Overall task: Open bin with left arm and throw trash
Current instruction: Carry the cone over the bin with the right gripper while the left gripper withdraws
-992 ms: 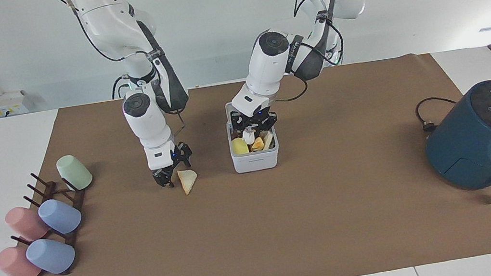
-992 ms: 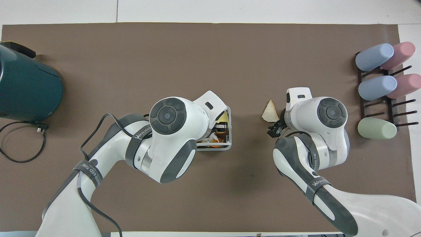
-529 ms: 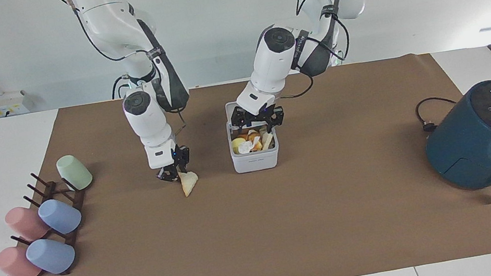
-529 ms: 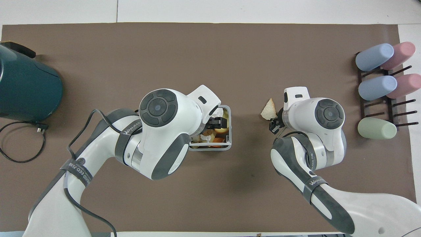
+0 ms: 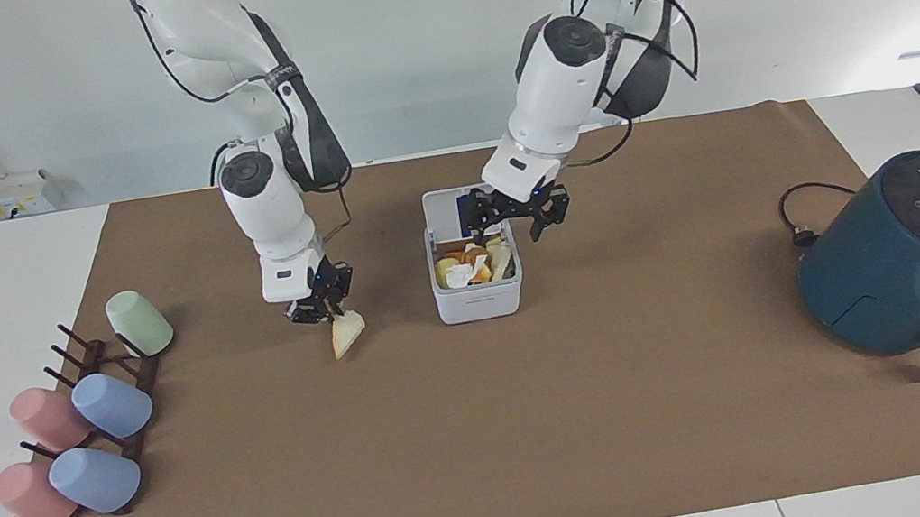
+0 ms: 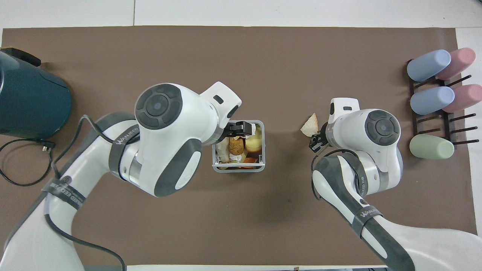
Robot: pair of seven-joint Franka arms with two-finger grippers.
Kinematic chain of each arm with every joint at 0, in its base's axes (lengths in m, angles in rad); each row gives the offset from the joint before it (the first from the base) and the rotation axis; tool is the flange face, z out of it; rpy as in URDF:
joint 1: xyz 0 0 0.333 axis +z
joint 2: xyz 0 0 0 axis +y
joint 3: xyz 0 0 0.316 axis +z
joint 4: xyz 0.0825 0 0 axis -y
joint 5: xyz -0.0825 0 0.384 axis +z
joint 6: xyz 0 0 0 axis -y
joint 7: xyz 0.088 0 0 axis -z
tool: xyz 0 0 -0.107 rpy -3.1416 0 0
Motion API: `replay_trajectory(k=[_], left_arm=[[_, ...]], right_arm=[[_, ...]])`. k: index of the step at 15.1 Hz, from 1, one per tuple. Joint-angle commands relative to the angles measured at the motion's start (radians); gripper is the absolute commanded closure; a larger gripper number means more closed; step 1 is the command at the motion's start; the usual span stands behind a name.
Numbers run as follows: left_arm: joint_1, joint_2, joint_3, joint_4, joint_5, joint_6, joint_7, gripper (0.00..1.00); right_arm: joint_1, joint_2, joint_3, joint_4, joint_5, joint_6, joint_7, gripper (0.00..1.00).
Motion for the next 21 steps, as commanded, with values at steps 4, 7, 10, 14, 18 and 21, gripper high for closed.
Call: replay_trajectory(k=[4,7,10,14,18,21], left_arm=[[0.207,-0.074,-0.005,0.047,0.012,-0.161,0.121,0.00],[0.354,-0.117,-0.005,0.042,0.037,-0.259,0.329,0.00],[0.456,-0.151,-0.006,0.048,0.101,-0.331,0.487,0.00],[0.485,-0.150,-0.006,0.159,0.187,-0.499,0.518,0.00],[0.482,-0.163,-0.006,0.193,0.203,-0.581,0.520,0.00],[0.476,-0.197,-0.006,0.129,0.203,-0.563,0.525,0.00]], right_arm=[[0.098,-0.079,0.006,0.125,0.011,-0.216,0.252,1.00],[0.209,-0.072,0.006,0.160,0.013,-0.207,0.501,1.00],[0.275,-0.072,0.006,0.160,0.013,-0.173,0.628,1.00],[0.324,-0.069,0.010,0.159,0.094,-0.127,0.625,1.00],[0.335,-0.062,0.012,0.160,0.136,-0.109,0.620,1.00],[0.344,-0.035,0.016,0.182,0.139,-0.106,0.620,1.00]])
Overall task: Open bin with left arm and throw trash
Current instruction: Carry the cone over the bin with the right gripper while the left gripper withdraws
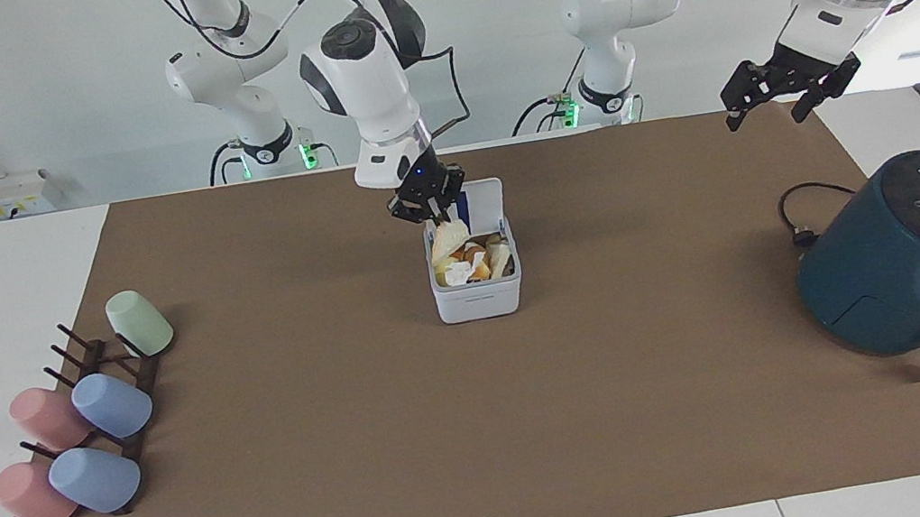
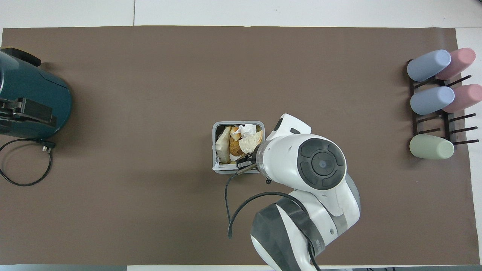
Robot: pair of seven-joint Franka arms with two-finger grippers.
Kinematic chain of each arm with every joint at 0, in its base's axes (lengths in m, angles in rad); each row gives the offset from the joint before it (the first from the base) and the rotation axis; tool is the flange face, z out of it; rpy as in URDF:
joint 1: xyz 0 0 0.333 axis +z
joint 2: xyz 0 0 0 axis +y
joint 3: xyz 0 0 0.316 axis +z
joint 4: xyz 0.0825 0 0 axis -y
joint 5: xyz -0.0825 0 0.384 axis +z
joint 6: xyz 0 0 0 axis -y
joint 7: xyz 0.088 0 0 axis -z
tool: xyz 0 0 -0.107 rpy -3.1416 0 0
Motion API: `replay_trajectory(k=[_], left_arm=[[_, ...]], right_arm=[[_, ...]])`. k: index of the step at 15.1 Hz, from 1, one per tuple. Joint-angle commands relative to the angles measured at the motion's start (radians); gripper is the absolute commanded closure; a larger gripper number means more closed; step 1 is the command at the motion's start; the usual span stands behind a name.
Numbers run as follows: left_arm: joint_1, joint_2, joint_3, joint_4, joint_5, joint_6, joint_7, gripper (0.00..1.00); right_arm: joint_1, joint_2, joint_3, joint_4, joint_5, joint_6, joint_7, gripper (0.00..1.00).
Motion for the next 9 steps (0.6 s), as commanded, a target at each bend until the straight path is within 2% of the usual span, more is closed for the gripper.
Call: replay_trajectory(k=[1,4,9], left_arm=[[-0.015,-0.048,0.004,-0.087,0.024,0.024,0.010,0.00],[-0.062,-0.061,0.035,-0.137,0.024,0.162,-0.005,0.00],[-0.114,-0.027,0.049,-0.062,0.027,0.115,0.003,0.00]], right_arm=[[0.009,0.035,0.005,0.048,0.021,0.007,-0.001,1.00],[-0.003,0.073,0.003,0.154,0.023,-0.045,0.002,1.00],[0.001,0.082,0.002,0.166,0.081,-0.045,0.076,1.00]])
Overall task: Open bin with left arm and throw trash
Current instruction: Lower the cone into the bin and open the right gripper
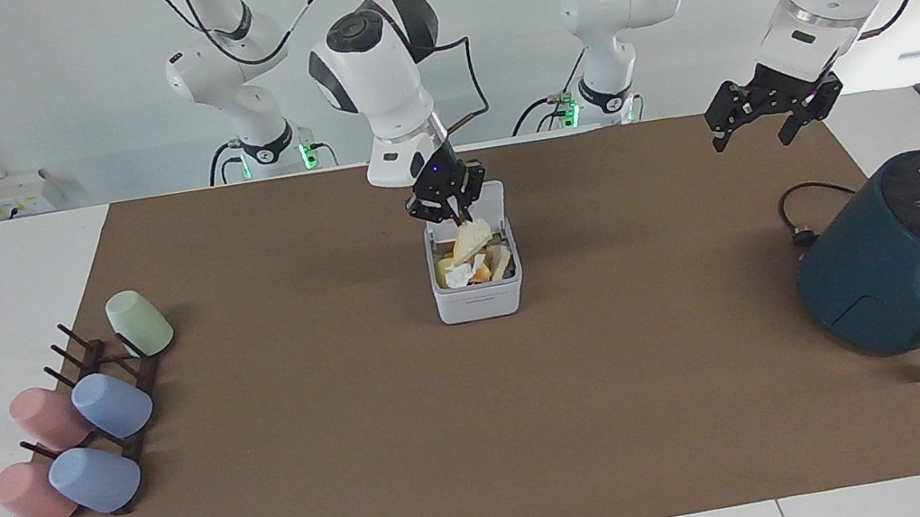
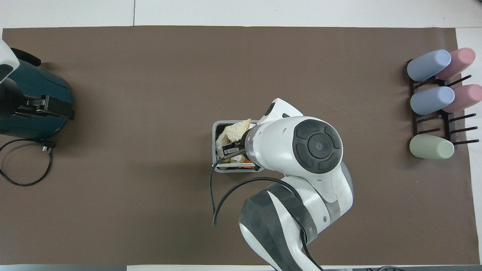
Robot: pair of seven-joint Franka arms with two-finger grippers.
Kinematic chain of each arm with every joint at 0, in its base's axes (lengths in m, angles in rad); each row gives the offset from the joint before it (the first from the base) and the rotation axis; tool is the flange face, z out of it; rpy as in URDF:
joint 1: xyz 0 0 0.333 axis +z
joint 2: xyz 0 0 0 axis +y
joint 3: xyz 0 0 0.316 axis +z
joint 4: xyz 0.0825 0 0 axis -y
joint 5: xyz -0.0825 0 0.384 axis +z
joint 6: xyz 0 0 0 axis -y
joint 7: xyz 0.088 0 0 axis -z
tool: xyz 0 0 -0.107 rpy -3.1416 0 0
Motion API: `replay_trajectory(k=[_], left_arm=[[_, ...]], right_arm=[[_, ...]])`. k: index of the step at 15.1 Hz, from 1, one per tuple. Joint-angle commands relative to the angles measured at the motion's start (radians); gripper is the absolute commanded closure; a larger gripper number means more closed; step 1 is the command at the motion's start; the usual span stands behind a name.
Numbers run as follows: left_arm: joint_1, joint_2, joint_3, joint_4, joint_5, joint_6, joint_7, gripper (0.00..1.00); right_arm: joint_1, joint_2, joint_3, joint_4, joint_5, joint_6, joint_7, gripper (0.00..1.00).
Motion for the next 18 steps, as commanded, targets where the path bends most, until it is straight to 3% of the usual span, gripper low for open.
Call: replay_trajectory(k=[1,12,13,14,15,18], left_arm=[[-0.040,-0.009,0.027,0.017,0.025,-0.036,0.003,0.00],[-0.012,-0.054,0.024,-0.038,0.024,-0.024,0.003,0.00],[-0.012,-0.055,0.025,-0.038,0.024,-0.029,0.004,0.00],[-0.014,-0.054,0.025,-0.036,0.025,-0.035,0.007,0.00],[-0.015,-0.055,0.027,-0.036,0.027,-0.037,0.007,0.00],[-0.022,-0.055,0.027,-0.038,0.030,-0.041,0.007,0.00]], right_arm=[[-0.003,0.015,0.005,0.023,0.025,-0.030,0.052,1.00],[-0.003,-0.025,0.004,-0.068,0.031,-0.048,0.070,1.00],[-0.003,-0.025,0.004,-0.068,0.031,-0.048,0.082,0.74],[0.000,-0.025,0.004,-0.066,0.031,-0.041,0.113,0.22],[0.003,-0.024,0.004,-0.060,0.030,-0.042,0.136,0.03],[0.005,-0.017,0.004,-0.040,0.022,-0.048,0.145,0.00]])
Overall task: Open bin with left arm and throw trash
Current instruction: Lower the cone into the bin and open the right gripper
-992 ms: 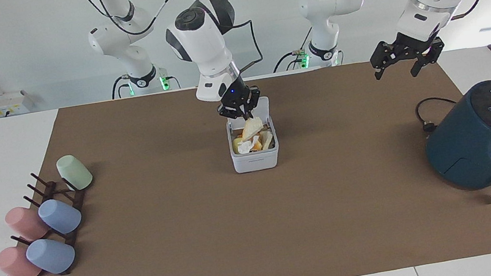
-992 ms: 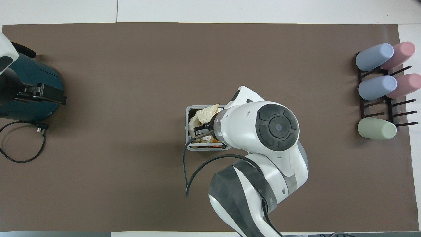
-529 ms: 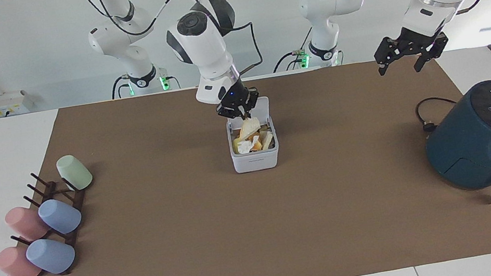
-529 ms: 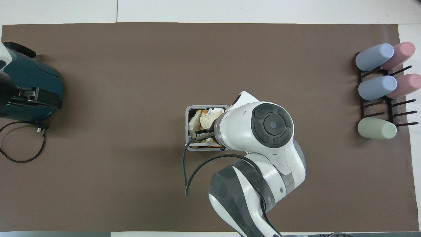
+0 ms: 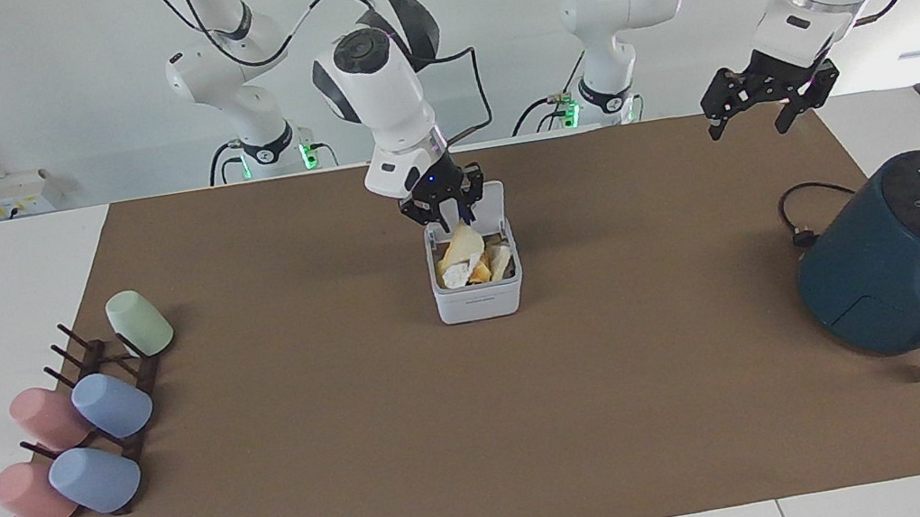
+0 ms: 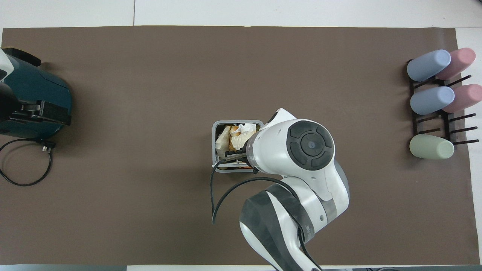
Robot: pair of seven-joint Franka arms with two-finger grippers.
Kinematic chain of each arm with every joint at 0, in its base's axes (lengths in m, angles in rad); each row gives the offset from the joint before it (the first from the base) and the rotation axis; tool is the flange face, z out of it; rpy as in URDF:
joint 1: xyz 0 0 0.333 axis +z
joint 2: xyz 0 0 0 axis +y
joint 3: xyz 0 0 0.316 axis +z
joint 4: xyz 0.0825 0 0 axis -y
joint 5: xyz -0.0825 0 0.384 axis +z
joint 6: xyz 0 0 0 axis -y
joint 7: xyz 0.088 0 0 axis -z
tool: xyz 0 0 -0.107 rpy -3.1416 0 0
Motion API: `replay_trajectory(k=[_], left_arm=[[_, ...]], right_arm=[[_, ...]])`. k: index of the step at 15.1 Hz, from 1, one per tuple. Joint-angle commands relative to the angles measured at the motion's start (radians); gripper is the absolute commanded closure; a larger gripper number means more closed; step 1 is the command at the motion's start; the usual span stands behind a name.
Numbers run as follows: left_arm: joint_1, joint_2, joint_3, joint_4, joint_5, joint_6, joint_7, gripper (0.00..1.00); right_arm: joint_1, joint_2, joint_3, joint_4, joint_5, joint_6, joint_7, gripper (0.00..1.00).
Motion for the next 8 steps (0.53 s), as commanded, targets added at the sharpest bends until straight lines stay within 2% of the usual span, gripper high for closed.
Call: replay_trajectory(k=[1,4,8], left_arm=[[-0.007,-0.032,0.001,-0.033,0.034,-0.008,0.007,0.00],[-0.007,-0.032,0.001,-0.031,0.045,-0.006,0.007,0.00],[-0.008,-0.032,0.000,-0.033,0.051,-0.006,0.006,0.00]], right_arm=[[0.001,-0.008,0.000,0.010,0.009,-0.002,0.018,0.00],[-0.040,0.000,-0.008,0.042,-0.004,-0.002,0.011,0.00],[-0.161,-0.027,-0.006,0.041,-0.108,-0.005,0.005,0.00]])
